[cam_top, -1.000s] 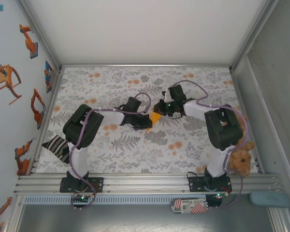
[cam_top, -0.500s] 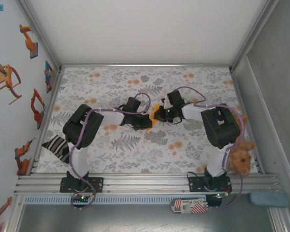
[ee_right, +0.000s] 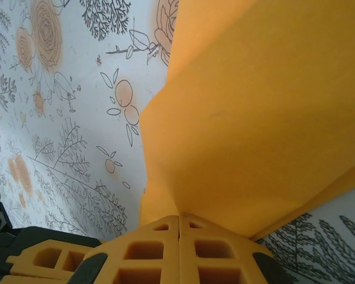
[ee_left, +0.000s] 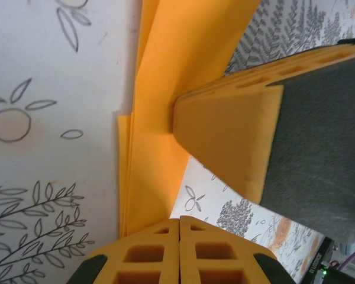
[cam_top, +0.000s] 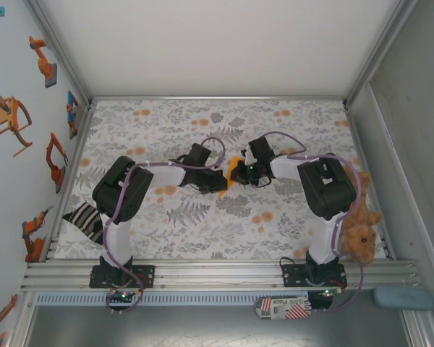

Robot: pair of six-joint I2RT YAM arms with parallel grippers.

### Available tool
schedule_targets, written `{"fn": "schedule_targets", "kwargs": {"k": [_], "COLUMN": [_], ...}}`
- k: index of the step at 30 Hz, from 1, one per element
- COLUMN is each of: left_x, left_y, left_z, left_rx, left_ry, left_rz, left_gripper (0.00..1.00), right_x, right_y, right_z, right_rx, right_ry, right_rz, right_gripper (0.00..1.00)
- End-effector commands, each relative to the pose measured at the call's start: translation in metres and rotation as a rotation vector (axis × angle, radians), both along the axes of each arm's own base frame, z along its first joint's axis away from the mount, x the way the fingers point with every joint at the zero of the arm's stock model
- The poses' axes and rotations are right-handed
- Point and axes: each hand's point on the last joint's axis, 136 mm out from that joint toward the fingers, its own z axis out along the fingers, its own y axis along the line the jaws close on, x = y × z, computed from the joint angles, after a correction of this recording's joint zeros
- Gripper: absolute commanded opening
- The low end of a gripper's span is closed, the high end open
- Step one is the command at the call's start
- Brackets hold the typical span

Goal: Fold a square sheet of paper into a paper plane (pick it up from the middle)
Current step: Fold the wing for the fifth time at the center of the table.

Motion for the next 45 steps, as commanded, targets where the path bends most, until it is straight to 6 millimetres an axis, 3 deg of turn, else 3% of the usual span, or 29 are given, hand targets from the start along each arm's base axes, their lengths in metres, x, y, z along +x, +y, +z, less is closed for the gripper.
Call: {"fn": "schedule_targets", "kwargs": {"k": [1,6,18,26,33,37,41,45], "left_x": [0.008,0.006,-0.019,-0.042,-0.049,-0.038,-0.021,-0.012], "left_y": [-0.003,0.0,0.024,0.046,0.057,0.052,0.032,0.009], "left_z": [0.007,-0.005,-0.024,-0.023,-0.016,0.007,0.035,0.035], "left_rx": [0.002,0.037,0.134,0.195,0.238,0.216,0.142,0.101], "left_ry": [0.001,0.019,0.056,0.058,0.041,-0.028,-0.114,-0.131], "left_rz": [0.003,-0.007,-0.073,-0.126,-0.153,-0.139,-0.115,-0.105], "left_gripper": [0.07,0.05,0.01,0.0,0.0,0.0,0.0,0.0], "right_x": [-0.005,-0.006,-0.01,-0.012,-0.014,-0.013,-0.013,-0.013], "right_y": [-0.013,-0.014,-0.026,-0.03,-0.031,-0.03,-0.03,-0.031], "right_z": [-0.022,-0.024,-0.039,-0.045,-0.046,-0.045,-0.045,-0.046], "right_rx": [-0.095,-0.106,-0.182,-0.211,-0.217,-0.215,-0.215,-0.217], "right_ry": [0.04,0.045,0.082,0.101,0.107,0.105,0.106,0.109], "right_rz": [-0.019,-0.017,-0.027,-0.027,-0.024,-0.025,-0.025,-0.026], "right_gripper": [0.0,0.0,0.0,0.0,0.0,0.0,0.0,0.0]}}
